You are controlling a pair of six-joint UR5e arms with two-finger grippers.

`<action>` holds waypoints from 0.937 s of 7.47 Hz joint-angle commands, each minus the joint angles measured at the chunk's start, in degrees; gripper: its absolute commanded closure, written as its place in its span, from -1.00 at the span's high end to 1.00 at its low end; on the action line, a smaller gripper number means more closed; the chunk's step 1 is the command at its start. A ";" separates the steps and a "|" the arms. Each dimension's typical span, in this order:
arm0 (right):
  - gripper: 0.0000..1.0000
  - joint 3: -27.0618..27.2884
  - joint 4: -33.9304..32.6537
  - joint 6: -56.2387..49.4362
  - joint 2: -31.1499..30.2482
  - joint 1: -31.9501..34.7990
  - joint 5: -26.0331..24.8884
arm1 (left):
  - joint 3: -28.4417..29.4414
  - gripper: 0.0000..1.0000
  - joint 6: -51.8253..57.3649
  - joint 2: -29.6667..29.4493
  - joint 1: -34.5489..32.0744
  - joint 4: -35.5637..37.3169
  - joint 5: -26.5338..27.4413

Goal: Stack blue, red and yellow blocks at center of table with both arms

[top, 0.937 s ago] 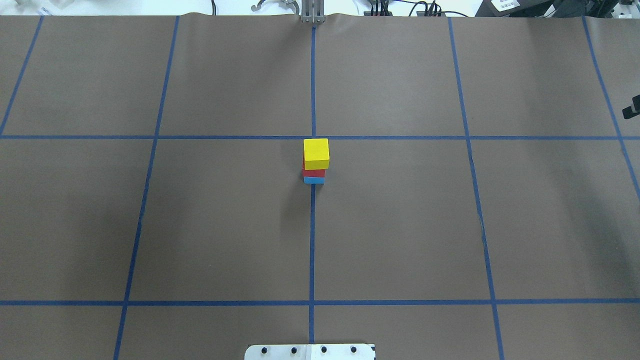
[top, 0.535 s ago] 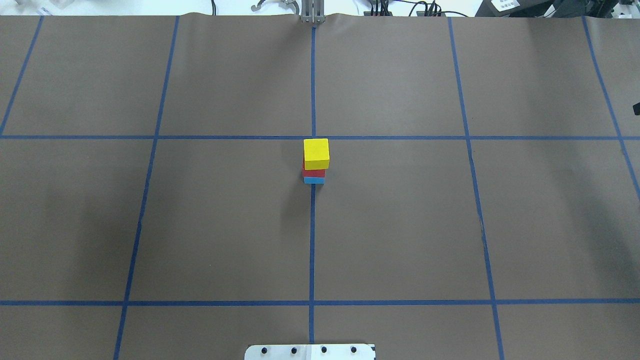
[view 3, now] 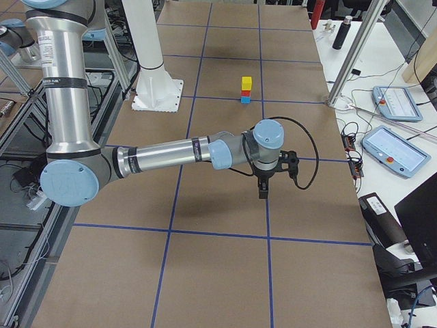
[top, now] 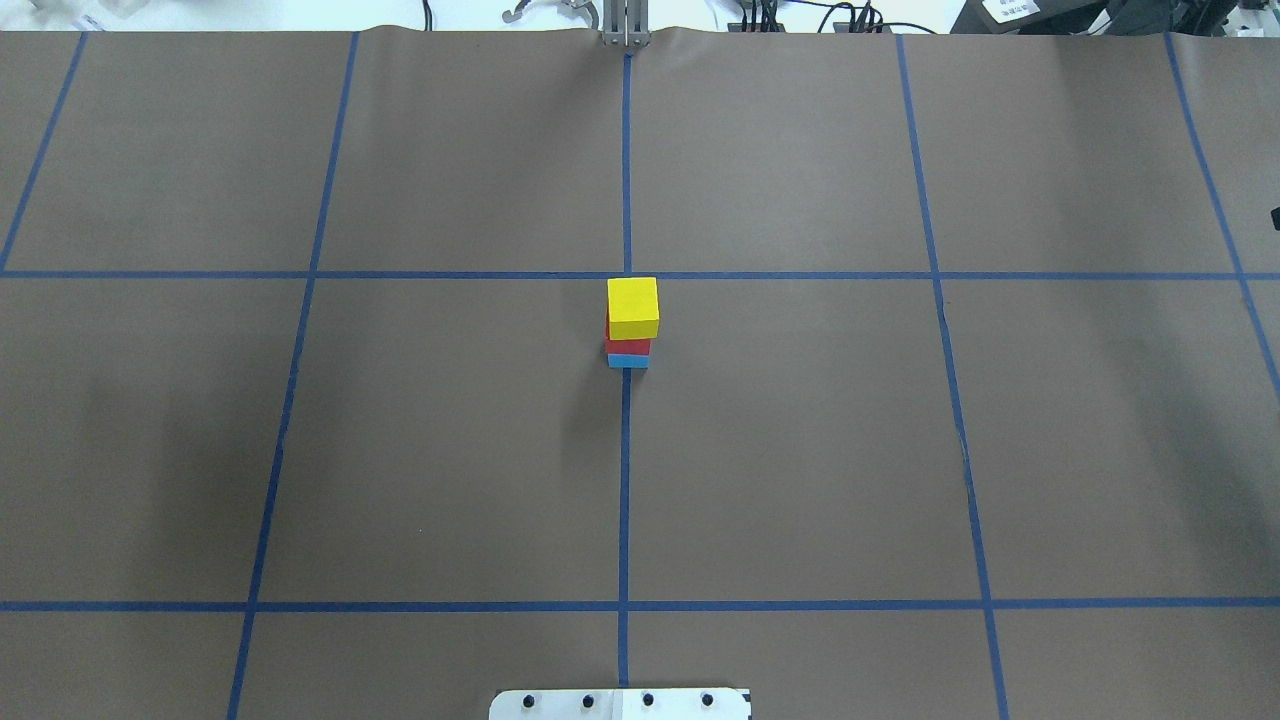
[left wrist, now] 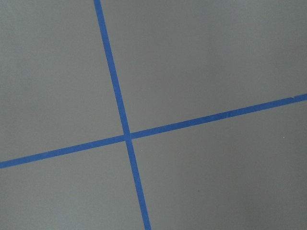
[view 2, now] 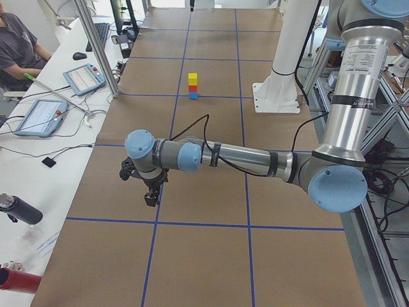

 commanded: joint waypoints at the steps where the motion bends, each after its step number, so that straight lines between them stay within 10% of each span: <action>1: 0.98 -0.13 -3.99 -1.44 0.19 -0.39 -0.13 | 0.25 0.99 -6.39 1.64 -0.09 -4.98 -0.98; 7: 0.98 -0.83 -11.23 -8.75 1.69 0.84 -2.41 | -4.93 0.99 -12.99 8.76 -0.18 -7.99 -0.45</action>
